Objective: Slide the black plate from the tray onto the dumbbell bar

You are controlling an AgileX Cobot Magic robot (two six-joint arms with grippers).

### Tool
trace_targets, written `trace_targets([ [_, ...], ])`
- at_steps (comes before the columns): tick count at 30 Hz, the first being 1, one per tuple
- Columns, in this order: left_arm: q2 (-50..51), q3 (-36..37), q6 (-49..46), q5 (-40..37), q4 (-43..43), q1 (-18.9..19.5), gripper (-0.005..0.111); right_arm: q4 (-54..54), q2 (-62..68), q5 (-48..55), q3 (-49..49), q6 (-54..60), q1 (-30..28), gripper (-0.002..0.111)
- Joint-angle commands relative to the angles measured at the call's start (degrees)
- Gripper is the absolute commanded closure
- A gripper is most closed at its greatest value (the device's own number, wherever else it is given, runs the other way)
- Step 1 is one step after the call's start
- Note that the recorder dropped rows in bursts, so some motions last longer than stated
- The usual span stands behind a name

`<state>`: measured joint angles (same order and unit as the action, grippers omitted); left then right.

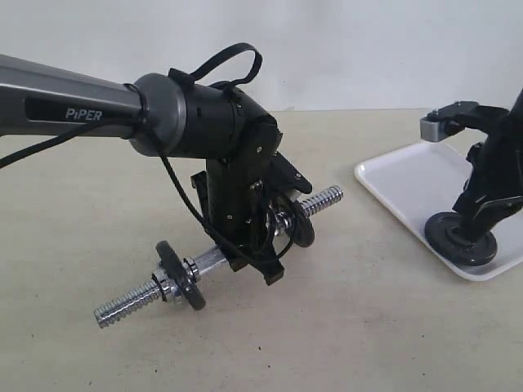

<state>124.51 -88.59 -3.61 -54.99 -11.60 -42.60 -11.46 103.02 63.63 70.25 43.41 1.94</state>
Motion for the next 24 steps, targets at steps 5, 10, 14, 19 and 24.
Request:
trace_targets([
  [5, -3.8, -0.7, -0.6, -1.8, 0.5, -0.1, 0.102, -7.7, 4.0, 6.1, 4.6, 5.2, -8.9, 0.108],
  [10, -3.8, -0.7, -0.8, -1.6, 0.6, -0.1, 0.102, -9.0, 4.9, 5.3, 6.0, 6.6, -9.9, 0.108],
  [14, -3.8, -0.7, -1.1, -1.6, 1.8, -0.1, 0.102, -8.8, 6.9, 2.0, 6.5, 6.6, -10.0, 0.108],
  [19, -3.8, -0.7, -2.2, -1.6, 3.2, -0.1, 0.102, -8.1, 8.3, -1.5, 6.5, 7.1, -10.0, 0.102],
  [24, -3.8, -0.7, -2.7, -0.9, 3.2, -0.1, 0.102, -8.1, 8.3, -3.6, 6.5, 5.3, -10.0, 0.045],
])
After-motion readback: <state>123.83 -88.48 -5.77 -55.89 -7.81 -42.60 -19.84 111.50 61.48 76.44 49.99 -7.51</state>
